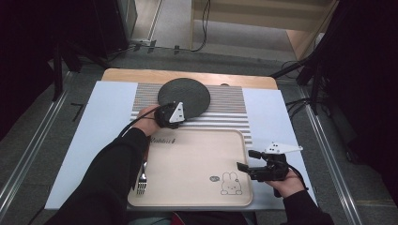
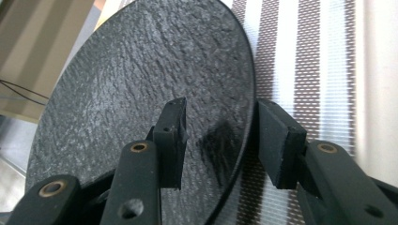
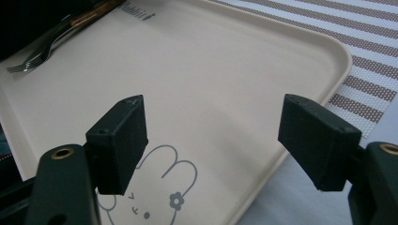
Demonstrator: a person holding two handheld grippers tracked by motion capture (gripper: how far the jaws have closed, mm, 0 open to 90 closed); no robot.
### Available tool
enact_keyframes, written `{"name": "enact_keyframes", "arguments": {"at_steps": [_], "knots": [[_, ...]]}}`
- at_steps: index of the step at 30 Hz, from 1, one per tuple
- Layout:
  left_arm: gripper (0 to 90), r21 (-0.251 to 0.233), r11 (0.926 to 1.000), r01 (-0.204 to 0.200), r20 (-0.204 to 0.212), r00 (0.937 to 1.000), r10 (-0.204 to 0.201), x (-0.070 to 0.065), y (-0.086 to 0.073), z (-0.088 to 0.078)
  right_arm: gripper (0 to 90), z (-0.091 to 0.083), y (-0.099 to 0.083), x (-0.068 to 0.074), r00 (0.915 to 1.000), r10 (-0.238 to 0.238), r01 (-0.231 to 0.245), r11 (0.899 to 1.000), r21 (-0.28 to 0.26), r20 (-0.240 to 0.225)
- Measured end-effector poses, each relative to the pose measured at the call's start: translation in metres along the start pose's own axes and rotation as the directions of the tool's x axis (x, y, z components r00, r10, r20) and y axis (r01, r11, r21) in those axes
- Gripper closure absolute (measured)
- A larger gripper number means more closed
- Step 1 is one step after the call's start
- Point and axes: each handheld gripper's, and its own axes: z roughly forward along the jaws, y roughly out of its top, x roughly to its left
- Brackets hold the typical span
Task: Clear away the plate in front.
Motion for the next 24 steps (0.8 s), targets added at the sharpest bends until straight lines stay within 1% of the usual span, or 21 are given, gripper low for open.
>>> {"name": "enact_keyframes", "arguments": {"at_steps": [2, 5, 7, 8, 9, 10, 11, 12, 13, 14, 15, 16, 17, 18, 19, 20, 21, 22, 23, 24], "knots": [[55.6, -0.008, 0.9999, -0.011, -0.002, 0.9999, 0.011, 0.001, -0.001, 0.000, 22.5, 0.000, 0.000, 0.000, 1.0000, -0.004, 0.004, 1.000, 0.004, 0.003], [51.7, -0.016, 0.9998, -0.012, -0.013, 0.9998, 0.012, 0.002, -0.002, 0.001, 22.4, 0.000, 0.000, 0.001, 0.9999, -0.010, 0.010, 1.000, 0.007, 0.007], [51.4, -0.017, 0.9996, -0.025, -0.012, 0.9996, 0.024, 0.002, -0.002, 0.001, 22.5, 0.000, 0.000, 0.001, 0.9999, -0.014, 0.014, 1.000, 0.008, 0.007], [52.9, -0.021, 0.9991, -0.037, -0.009, 0.9993, 0.037, 0.001, -0.003, 0.001, 22.5, 0.000, -0.001, 0.001, 0.9999, -0.015, 0.015, 1.000, 0.008, 0.007], [54.7, -0.028, 0.9977, -0.062, -0.010, 0.9981, 0.061, 0.000, -0.003, 0.001, 22.5, 0.000, -0.001, 0.001, 0.9999, -0.014, 0.014, 1.000, 0.008, 0.010], [57.6, -0.029, 0.9953, -0.093, -0.009, 0.9957, 0.092, -0.001, -0.003, 0.002, 22.5, 0.000, -0.001, 0.001, 0.9998, -0.016, 0.016, 1.000, 0.011, 0.011], [60.7, -0.021, 0.9933, -0.114, -0.012, 0.9935, 0.113, -0.002, -0.002, 0.002, 22.5, 0.000, -0.001, 0.001, 0.9998, -0.017, 0.017, 1.000, 0.013, 0.011], [61.9, -0.017, 0.9929, -0.117, -0.013, 0.9930, 0.117, -0.002, -0.002, 0.002, 22.5, 0.001, -0.001, 0.001, 0.9998, -0.017, 0.017, 1.000, 0.015, 0.014], [62.0, -0.014, 0.9933, -0.115, -0.007, 0.9934, 0.114, -0.001, -0.002, 0.002, 22.5, 0.001, -0.001, 0.001, 0.9997, -0.019, 0.019, 1.000, 0.015, 0.014], [63.4, -0.025, 0.9951, -0.095, -0.005, 0.9954, 0.095, -0.001, -0.003, 0.002, 22.4, 0.001, -0.001, 0.002, 0.9997, -0.019, 0.019, 1.000, 0.015, 0.014], [64.0, -0.031, 0.9960, -0.083, -0.009, 0.9965, 0.083, -0.001, -0.003, 0.003, 22.5, 0.001, -0.001, 0.002, 0.9997, -0.022, 0.021, 1.000, 0.016, 0.013], [64.3, -0.029, 0.9967, -0.076, -0.003, 0.9971, 0.076, -0.001, -0.004, 0.003, 22.5, 0.001, -0.001, 0.002, 0.9996, -0.022, 0.022, 1.000, 0.019, 0.014], [66.9, -0.040, 0.9968, -0.070, -0.012, 0.9975, 0.069, -0.001, -0.005, 0.005, 22.5, 0.001, -0.001, 0.001, 0.9996, -0.023, 0.023, 1.000, 0.019, 0.016], [67.0, -0.047, 0.9968, -0.065, -0.011, 0.9979, 0.065, -0.001, -0.006, 0.005, 22.5, 0.001, -0.001, 0.001, 0.9996, -0.023, 0.022, 1.000, 0.020, 0.017], [67.0, -0.056, 0.9961, -0.068, -0.012, 0.9976, 0.068, -0.001, -0.007, 0.005, 22.5, 0.001, -0.001, 0.001, 0.9996, -0.023, 0.023, 1.000, 0.020, 0.018], [67.3, -0.052, 0.9943, -0.094, -0.021, 0.9955, 0.093, -0.002, -0.007, 0.005, 22.5, 0.002, -0.001, 0.001, 0.9996, -0.022, 0.022, 1.000, 0.020, 0.018], [68.8, -0.042, 0.9905, -0.131, -0.043, 0.9907, 0.129, -0.005, -0.005, 0.005, 22.4, 0.002, -0.001, 0.001, 0.9995, -0.024, 0.024, 1.000, 0.019, 0.018], [70.5, -0.032, 0.9887, -0.146, -0.056, 0.9880, 0.144, -0.006, -0.005, 0.005, 22.5, 0.002, -0.001, 0.002, 0.9994, -0.028, 0.027, 0.999, 0.020, 0.018], [71.3, -0.021, 0.9859, -0.166, -0.074, 0.9836, 0.164, -0.008, -0.004, 0.005, 22.5, 0.002, -0.001, 0.002, 0.9994, -0.029, 0.029, 0.999, 0.022, 0.018], [72.7, -0.007, 0.9802, -0.198, -0.097, 0.9757, 0.196, -0.011, -0.003, 0.005, 22.5, 0.002, -0.001, 0.002, 0.9993, -0.031, 0.031, 0.999, 0.023, 0.019]]}}
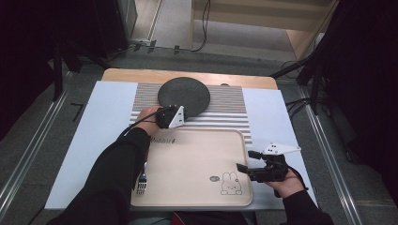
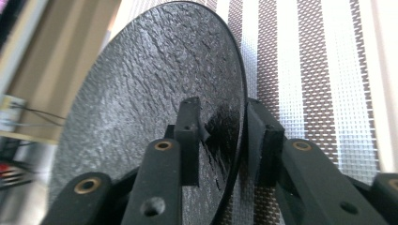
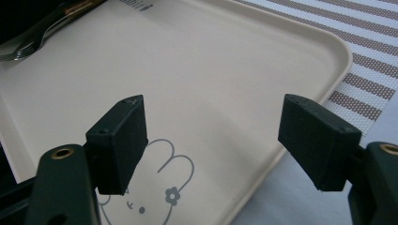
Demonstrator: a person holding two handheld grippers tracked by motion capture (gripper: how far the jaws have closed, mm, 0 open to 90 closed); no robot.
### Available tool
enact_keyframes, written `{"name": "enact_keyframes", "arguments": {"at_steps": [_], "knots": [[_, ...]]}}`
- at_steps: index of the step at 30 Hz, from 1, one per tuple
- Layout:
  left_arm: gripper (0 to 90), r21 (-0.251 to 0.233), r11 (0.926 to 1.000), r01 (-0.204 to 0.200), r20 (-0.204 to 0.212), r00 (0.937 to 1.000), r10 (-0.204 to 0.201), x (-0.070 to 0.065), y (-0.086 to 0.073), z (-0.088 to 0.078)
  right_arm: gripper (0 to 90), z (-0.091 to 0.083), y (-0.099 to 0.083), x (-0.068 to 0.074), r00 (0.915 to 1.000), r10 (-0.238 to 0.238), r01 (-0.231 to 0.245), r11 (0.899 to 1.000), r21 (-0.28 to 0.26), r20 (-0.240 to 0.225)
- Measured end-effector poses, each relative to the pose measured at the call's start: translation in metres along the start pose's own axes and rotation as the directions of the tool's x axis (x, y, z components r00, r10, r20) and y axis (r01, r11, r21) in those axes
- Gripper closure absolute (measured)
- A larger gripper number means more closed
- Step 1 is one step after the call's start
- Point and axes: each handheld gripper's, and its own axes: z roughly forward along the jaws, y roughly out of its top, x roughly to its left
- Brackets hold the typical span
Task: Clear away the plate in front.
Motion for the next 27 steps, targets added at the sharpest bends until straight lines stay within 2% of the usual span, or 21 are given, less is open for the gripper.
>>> {"name": "enact_keyframes", "arguments": {"at_steps": [2, 3, 4, 7, 9, 14, 18, 21, 22, 23, 27], "knots": [[75.4, 0.026, 0.9987, -0.043, -0.036, 0.9984, 0.044, -0.004, 0.004, 0.000, 22.5, 0.000, 0.000, -0.001, 1.0000, 0.003, -0.003, 1.000, -0.001, 0.002], [76.5, 0.049, 0.9954, -0.082, -0.049, 0.9952, 0.084, -0.006, 0.006, 0.000, 22.5, 0.000, 0.000, -0.001, 1.0000, 0.005, -0.005, 1.000, -0.001, 0.004], [78.2, 0.072, 0.9889, -0.130, -0.078, 0.9876, 0.136, -0.009, 0.010, 0.000, 22.5, -0.001, 0.000, -0.001, 1.0000, 0.005, -0.005, 1.000, -0.003, 0.005], [81.8, 0.094, 0.9829, -0.158, -0.123, 0.9779, 0.169, -0.014, 0.015, 0.001, 22.5, -0.002, -0.001, -0.002, 0.9999, 0.013, -0.013, 1.000, -0.007, 0.009], [83.7, 0.116, 0.9776, -0.176, -0.154, 0.9691, 0.192, -0.016, 0.020, 0.001, 22.5, -0.002, -0.001, -0.002, 0.9999, 0.012, -0.012, 1.000, -0.007, 0.008], [87.4, 0.147, 0.9736, -0.175, -0.208, 0.9569, 0.203, -0.013, 0.028, -0.005, 22.5, -0.002, -0.001, -0.002, 0.9998, 0.017, -0.016, 1.000, -0.006, 0.011], [88.1, 0.126, 0.9858, -0.111, -0.187, 0.9732, 0.134, 0.000, 0.031, -0.016, 22.5, -0.002, -0.001, -0.003, 0.9997, 0.021, -0.021, 1.000, -0.012, 0.010], [87.6, 0.105, 0.9916, -0.076, -0.185, 0.9782, 0.094, 0.004, 0.035, -0.024, 22.5, -0.002, -0.001, -0.003, 0.9998, 0.020, -0.020, 1.000, -0.012, 0.009], [87.2, 0.102, 0.9921, -0.073, -0.189, 0.9776, 0.092, 0.004, 0.037, -0.027, 22.5, -0.002, -0.001, -0.003, 0.9998, 0.019, -0.019, 1.000, -0.012, 0.010], [86.9, 0.100, 0.9930, -0.063, -0.180, 0.9804, 0.081, 0.005, 0.039, -0.030, 22.5, -0.002, -0.001, -0.003, 0.9998, 0.019, -0.019, 1.000, -0.014, 0.009], [86.5, 0.086, 0.9946, -0.058, -0.173, 0.9823, 0.073, 0.005, 0.046, -0.042, 22.5, -0.003, 0.000, -0.004, 0.9996, 0.026, -0.026, 0.999, -0.018, 0.010]]}}
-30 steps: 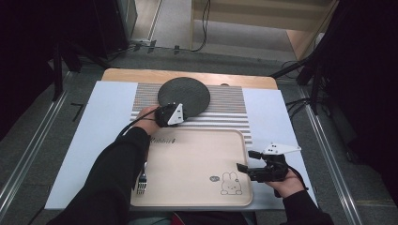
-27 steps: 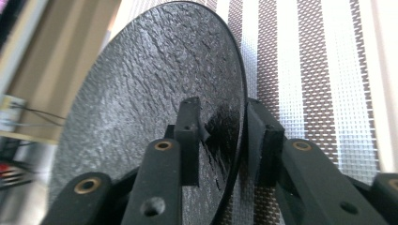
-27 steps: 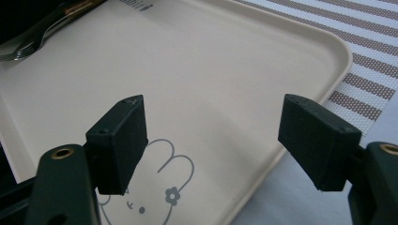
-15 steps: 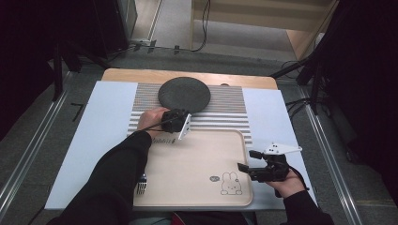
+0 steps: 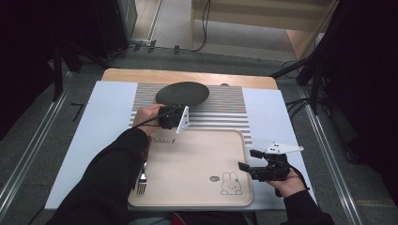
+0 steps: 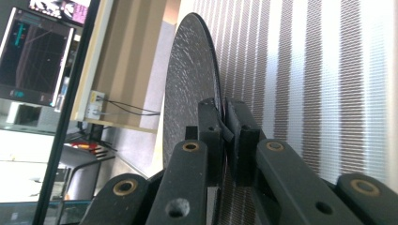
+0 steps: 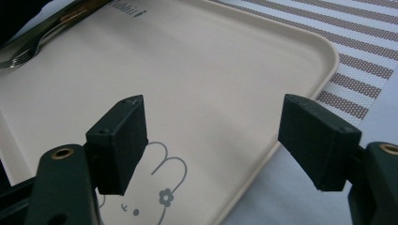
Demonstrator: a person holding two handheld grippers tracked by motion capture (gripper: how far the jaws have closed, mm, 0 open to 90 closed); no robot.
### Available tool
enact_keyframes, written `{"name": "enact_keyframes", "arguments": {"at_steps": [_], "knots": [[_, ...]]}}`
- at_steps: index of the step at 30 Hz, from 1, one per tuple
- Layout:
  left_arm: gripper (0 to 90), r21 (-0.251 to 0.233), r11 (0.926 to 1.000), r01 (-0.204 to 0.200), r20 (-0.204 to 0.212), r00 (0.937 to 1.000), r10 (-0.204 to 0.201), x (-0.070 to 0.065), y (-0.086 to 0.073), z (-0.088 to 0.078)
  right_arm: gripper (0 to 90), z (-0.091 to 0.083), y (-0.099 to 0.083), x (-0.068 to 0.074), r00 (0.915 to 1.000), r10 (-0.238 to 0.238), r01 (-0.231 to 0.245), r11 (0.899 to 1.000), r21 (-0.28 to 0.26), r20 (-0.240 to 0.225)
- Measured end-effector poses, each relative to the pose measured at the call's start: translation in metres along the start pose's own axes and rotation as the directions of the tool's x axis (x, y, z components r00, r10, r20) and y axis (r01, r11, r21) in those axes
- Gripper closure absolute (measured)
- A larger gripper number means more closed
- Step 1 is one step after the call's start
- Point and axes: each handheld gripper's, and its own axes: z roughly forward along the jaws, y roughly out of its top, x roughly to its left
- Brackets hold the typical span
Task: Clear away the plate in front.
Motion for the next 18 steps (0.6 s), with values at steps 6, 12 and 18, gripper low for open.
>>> {"name": "enact_keyframes", "arguments": {"at_steps": [6, 12, 18], "knots": [[86.7, -0.013, 0.9999, 0.008, -0.008, 0.9999, -0.008, -0.005, 0.014, -0.024, 22.5, 0.000, 0.000, 0.000, 1.0000, -0.009, 0.009, 1.000, 0.008, 0.004], [86.9, -0.056, 0.9983, -0.015, -0.002, 0.9999, 0.015, -0.014, 0.030, -0.053, 22.5, -0.003, -0.001, -0.001, 0.9999, -0.001, 0.001, 1.000, -0.002, 0.016], [86.7, -0.100, 0.9943, -0.037, 0.019, 0.9991, 0.039, -0.025, 0.042, -0.079, 22.5, -0.004, -0.001, 0.000, 0.9998, -0.005, 0.005, 1.000, 0.000, 0.019]]}}
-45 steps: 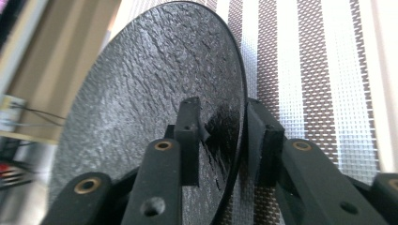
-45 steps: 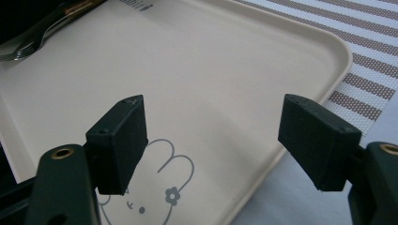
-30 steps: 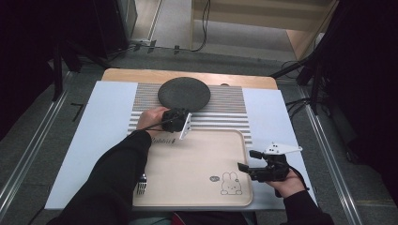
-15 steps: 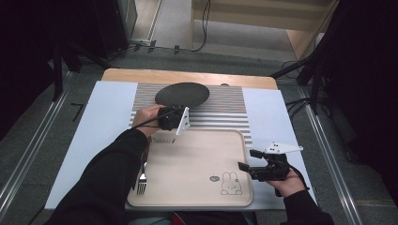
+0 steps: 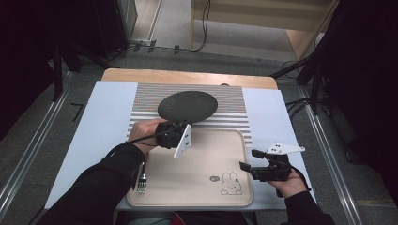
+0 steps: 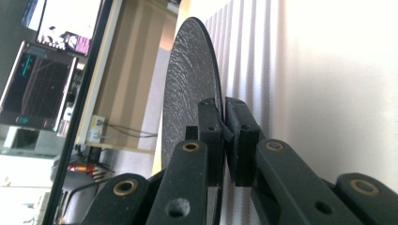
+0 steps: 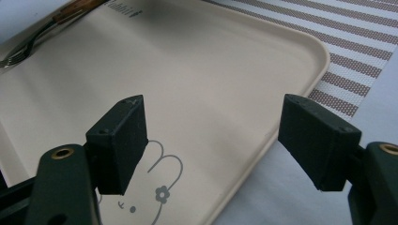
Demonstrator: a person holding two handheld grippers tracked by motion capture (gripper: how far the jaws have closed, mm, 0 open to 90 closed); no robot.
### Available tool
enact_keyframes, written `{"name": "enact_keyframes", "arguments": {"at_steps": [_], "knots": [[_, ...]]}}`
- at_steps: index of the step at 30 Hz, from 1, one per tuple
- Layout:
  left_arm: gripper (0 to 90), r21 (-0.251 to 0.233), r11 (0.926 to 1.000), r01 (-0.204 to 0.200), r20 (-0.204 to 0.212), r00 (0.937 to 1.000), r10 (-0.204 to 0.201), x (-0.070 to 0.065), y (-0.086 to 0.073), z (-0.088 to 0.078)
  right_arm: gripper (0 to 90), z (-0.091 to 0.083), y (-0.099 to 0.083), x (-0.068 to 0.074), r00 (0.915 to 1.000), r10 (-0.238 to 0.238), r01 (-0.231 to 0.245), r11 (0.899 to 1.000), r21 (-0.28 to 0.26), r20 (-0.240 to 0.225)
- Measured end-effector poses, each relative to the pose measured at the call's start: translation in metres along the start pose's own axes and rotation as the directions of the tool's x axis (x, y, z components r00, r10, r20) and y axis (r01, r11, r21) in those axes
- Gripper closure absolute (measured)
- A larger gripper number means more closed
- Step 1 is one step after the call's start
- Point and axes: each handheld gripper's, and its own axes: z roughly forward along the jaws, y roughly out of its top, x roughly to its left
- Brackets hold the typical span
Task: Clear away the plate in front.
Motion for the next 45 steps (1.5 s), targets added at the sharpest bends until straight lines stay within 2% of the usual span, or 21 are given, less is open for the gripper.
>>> {"name": "enact_keyframes", "arguments": {"at_steps": [9, 12, 13, 14, 15, 16, 20, 21, 22, 23, 24, 25, 29, 30, 32, 33, 37, 40, 41, 42, 45], "knots": [[86.7, -0.012, 0.9987, -0.050, 0.012, 0.9987, 0.050, -0.018, 0.014, -0.027, 22.6, 0.001, 0.001, 0.001, 1.0000, -0.001, 0.001, 1.000, -0.002, 0.006], [86.0, -0.027, 0.9981, -0.055, 0.011, 0.9984, 0.055, -0.023, 0.017, -0.037, 22.6, 0.001, 0.001, 0.001, 1.0000, -0.001, 0.001, 1.000, 0.001, 0.009], [86.3, -0.034, 0.9979, -0.056, 0.024, 0.9981, 0.057, -0.025, 0.018, -0.040, 22.5, 0.000, 0.000, 0.000, 0.9999, 0.000, 0.001, 1.000, -0.001, 0.013], [86.1, -0.030, 0.9963, -0.080, 0.014, 0.9966, 0.081, -0.028, 0.019, -0.043, 22.5, -0.001, 0.000, -0.001, 0.9999, 0.004, -0.004, 1.000, -0.004, 0.016], [86.1, -0.033, 0.9961, -0.082, 0.031, 0.9961, 0.083, -0.030, 0.020, -0.046, 22.6, -0.001, 0.000, -0.001, 0.9998, 0.012, -0.012, 1.000, -0.002, 0.016], [86.4, -0.026, 0.9953, -0.094, 0.020, 0.9953, 0.094, -0.034, 0.022, -0.049, 22.6, -0.001, -0.001, -0.002, 0.9997, 0.013, -0.013, 1.000, -0.002, 0.021], [85.8, -0.027, 0.9934, -0.111, 0.043, 0.9928, 0.112, -0.042, 0.027, -0.059, 22.5, 0.000, -0.001, -0.001, 0.9998, 0.009, -0.009, 1.000, 0.001, 0.017], [85.3, -0.029, 0.9925, -0.118, 0.034, 0.9923, 0.119, -0.046, 0.029, -0.062, 22.6, 0.000, -0.001, -0.001, 0.9998, 0.009, -0.009, 1.000, 0.003, 0.018], [85.5, -0.037, 0.9917, -0.123, 0.051, 0.9909, 0.125, -0.048, 0.030, -0.064, 22.6, 0.000, -0.001, -0.001, 0.9998, 0.008, -0.008, 1.000, 0.005, 0.019], [85.7, -0.033, 0.9900, -0.137, 0.036, 0.9897, 0.138, -0.052, 0.032, -0.067, 22.6, 0.000, -0.001, -0.001, 0.9998, 0.008, -0.008, 1.000, 0.007, 0.019], [85.6, -0.046, 0.9894, -0.138, 0.049, 0.9889, 0.140, -0.055, 0.033, -0.069, 22.6, 0.001, -0.001, -0.001, 0.9998, 0.008, -0.008, 1.000, 0.008, 0.020], [86.5, -0.038, 0.9877, -0.152, 0.041, 0.9873, 0.153, -0.058, 0.035, -0.072, 22.6, 0.001, -0.001, -0.002, 0.9997, 0.009, -0.009, 1.000, 0.009, 0.023], [86.8, -0.052, 0.9896, -0.134, 0.057, 0.9889, 0.137, -0.064, 0.041, -0.083, 22.8, 0.001, -0.001, -0.002, 0.9997, 0.007, -0.007, 1.000, 0.011, 0.022], [86.7, -0.054, 0.9890, -0.138, 0.046, 0.9891, 0.140, -0.067, 0.042, -0.085, 22.7, 0.001, -0.001, -0.001, 0.9997, 0.007, -0.008, 1.000, 0.011, 0.023], [86.8, -0.052, 0.9890, -0.139, 0.057, 0.9883, 0.142, -0.071, 0.044, -0.090, 22.7, 0.001, -0.001, -0.001, 0.9997, 0.007, -0.007, 1.000, 0.012, 0.022], [86.4, -0.050, 0.9903, -0.130, 0.076, 0.9882, 0.133, -0.072, 0.044, -0.092, 22.8, 0.001, -0.001, -0.001, 0.9997, 0.007, -0.007, 1.000, 0.012, 0.023], [86.0, -0.039, 0.9879, -0.150, 0.093, 0.9838, 0.153, -0.083, 0.047, -0.097, 22.7, 0.002, -0.001, -0.002, 0.9997, 0.011, -0.012, 1.000, 0.017, 0.020], [85.2, -0.045, 0.9905, -0.130, 0.133, 0.9820, 0.135, -0.086, 0.044, -0.094, 22.8, 0.002, -0.001, -0.003, 0.9997, 0.012, -0.013, 1.000, 0.016, 0.022], [85.3, -0.043, 0.9929, -0.111, 0.162, 0.9799, 0.116, -0.086, 0.044, -0.093, 22.8, 0.003, 0.000, -0.003, 0.9997, 0.009, -0.009, 1.000, 0.016, 0.021], [85.6, -0.041, 0.9912, -0.126, 0.152, 0.9797, 0.131, -0.089, 0.043, -0.092, 22.8, 0.003, 0.000, -0.002, 0.9997, 0.009, -0.009, 1.000, 0.016, 0.021], [86.9, -0.051, 0.9918, -0.117, 0.192, 0.9733, 0.125, -0.093, 0.042, -0.089, 22.8, 0.003, 0.000, -0.002, 0.9998, 0.006, -0.006, 1.000, 0.017, 0.017]]}}
